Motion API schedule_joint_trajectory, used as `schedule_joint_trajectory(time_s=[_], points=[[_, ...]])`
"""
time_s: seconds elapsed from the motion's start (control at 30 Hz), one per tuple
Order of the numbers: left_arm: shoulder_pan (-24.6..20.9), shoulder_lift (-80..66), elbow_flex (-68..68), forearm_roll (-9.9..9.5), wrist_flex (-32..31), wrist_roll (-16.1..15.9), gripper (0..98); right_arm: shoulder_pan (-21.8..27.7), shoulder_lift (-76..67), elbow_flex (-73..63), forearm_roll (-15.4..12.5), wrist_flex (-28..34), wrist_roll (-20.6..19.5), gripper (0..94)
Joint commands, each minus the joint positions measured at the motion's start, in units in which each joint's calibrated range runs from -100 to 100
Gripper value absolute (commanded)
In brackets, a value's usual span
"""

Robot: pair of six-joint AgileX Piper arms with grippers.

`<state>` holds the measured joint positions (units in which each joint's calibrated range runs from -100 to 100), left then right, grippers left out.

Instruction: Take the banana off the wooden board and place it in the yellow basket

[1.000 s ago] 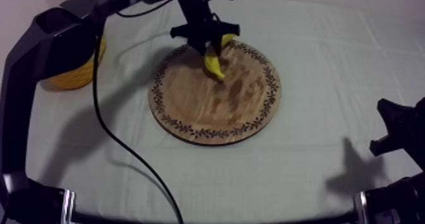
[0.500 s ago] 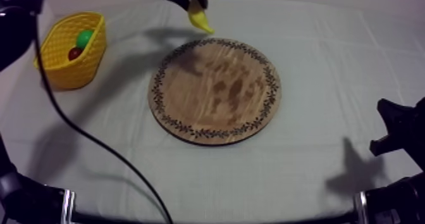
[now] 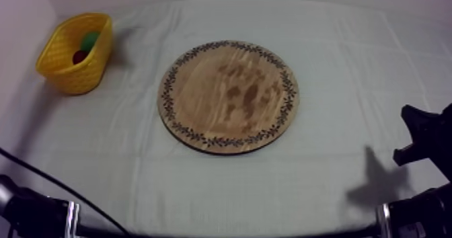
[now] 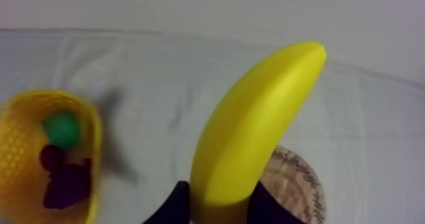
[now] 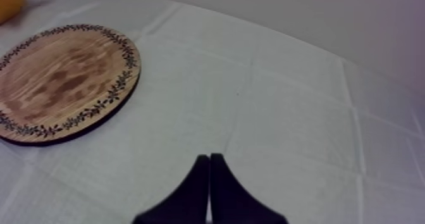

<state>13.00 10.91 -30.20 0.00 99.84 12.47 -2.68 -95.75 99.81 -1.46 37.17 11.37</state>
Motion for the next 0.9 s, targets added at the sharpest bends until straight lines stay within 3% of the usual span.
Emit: schedule_joint_trajectory(time_s=[0.0, 0.3, 0.6, 0.87], points=[[-3.92, -3.61, 4.04, -0.2, -0.09, -0.93, 21.8, 0.0, 0.0, -0.03, 0.02, 0.0, 0.03, 0.3], [-11.13, -4.1, 16.59, -2.06, -0.09, -4.53, 21.9, 0.0, 0.0, -0.03, 0.02, 0.0, 0.03, 0.3], [-13.42, 1.51, 20.57, -3.72, -0.88, -5.98, 24.9, 0.0, 0.0, -0.03, 0.02, 0.0, 0.03, 0.3], [-15.03, 2.47, 21.35, -3.6, -3.05, -6.21, 41.7, 0.0, 0.0, -0.03, 0.02, 0.0, 0.03, 0.3]])
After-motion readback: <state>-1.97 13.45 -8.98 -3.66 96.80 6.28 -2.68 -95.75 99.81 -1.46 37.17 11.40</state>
